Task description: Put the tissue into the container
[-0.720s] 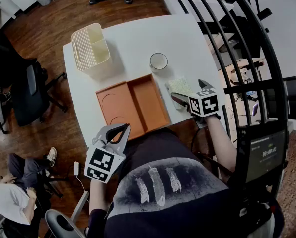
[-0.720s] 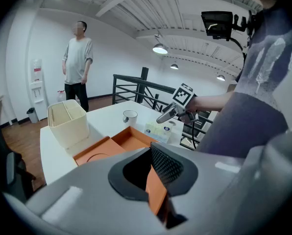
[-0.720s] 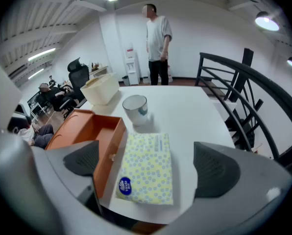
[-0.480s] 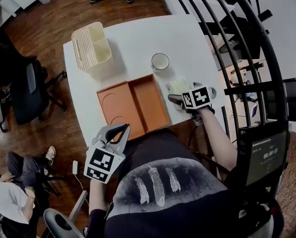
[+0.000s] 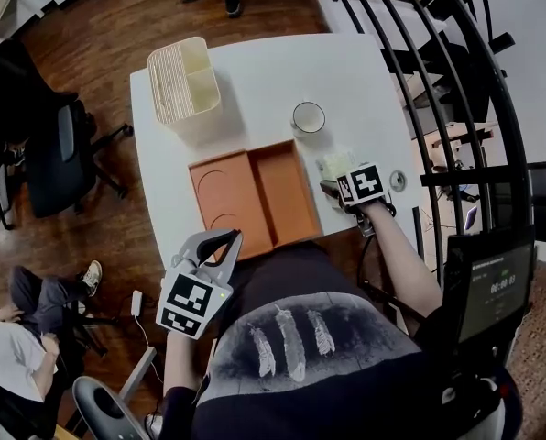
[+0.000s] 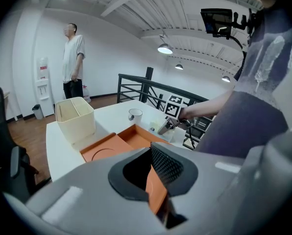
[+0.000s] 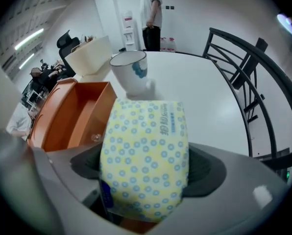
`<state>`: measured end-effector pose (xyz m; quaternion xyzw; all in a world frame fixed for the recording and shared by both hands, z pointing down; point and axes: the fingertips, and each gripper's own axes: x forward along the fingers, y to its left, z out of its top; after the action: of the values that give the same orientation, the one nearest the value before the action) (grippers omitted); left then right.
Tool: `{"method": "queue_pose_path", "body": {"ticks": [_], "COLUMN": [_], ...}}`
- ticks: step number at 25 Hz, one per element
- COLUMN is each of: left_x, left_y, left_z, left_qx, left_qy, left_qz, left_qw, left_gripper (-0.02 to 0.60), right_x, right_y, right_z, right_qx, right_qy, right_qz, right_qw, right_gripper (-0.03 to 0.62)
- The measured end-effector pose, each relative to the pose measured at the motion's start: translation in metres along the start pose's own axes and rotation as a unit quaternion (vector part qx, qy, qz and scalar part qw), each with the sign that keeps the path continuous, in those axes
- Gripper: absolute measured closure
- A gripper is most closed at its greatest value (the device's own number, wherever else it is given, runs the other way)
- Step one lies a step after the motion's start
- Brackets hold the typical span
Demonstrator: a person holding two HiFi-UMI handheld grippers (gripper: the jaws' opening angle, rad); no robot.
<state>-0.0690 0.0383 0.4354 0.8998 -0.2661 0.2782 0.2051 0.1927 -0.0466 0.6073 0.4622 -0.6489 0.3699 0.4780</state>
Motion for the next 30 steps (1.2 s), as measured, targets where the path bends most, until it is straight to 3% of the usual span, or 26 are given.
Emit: {"method": "queue_pose_path", "body": {"ticks": [5, 9, 13, 24, 30], "left_x": [-0.005, -0.006, -0.008, -0.025, -0.032], "left_y": [0.003, 0.005, 0.007, 0.015, 0.023], "left_z": [-0.001, -0.004, -0.008, -0.022, -0.033], "left_qx": [-0.002, -0.002, 0.003, -0.012, -0.017], "left_qy": [-0.005, -0.006, -0.012, -0.011, -0.008], "left_qz": [0.001, -0.002, -0.011, -0.003, 0.002], "left_qw": [1.0000, 1.0000, 0.9999, 0.9999, 0.9998], "left_gripper": [0.568, 0.568, 0.568, 0.568, 0.568], "right_x": [-0.042, -0.108, -0.110, -0.045, -0.019], "right_y": [0.019, 0.079, 0.129, 0.159, 0.155], "right_z": [0.019, 0.050, 0.056, 0.038, 0.034], "right_qx": [0.036, 0.003, -0.025, -0.011, 0.061], "right_qy": [-0.056, -0.123, -0.123, -0.058, -0.058], "right_qz": [0.037, 0.109, 0.141, 0.121, 0.103], "right_qw": [0.997, 0.986, 0.982, 0.991, 0.991], "right_gripper": [0.120, 0.120, 0.121, 0.120, 0.120]}}
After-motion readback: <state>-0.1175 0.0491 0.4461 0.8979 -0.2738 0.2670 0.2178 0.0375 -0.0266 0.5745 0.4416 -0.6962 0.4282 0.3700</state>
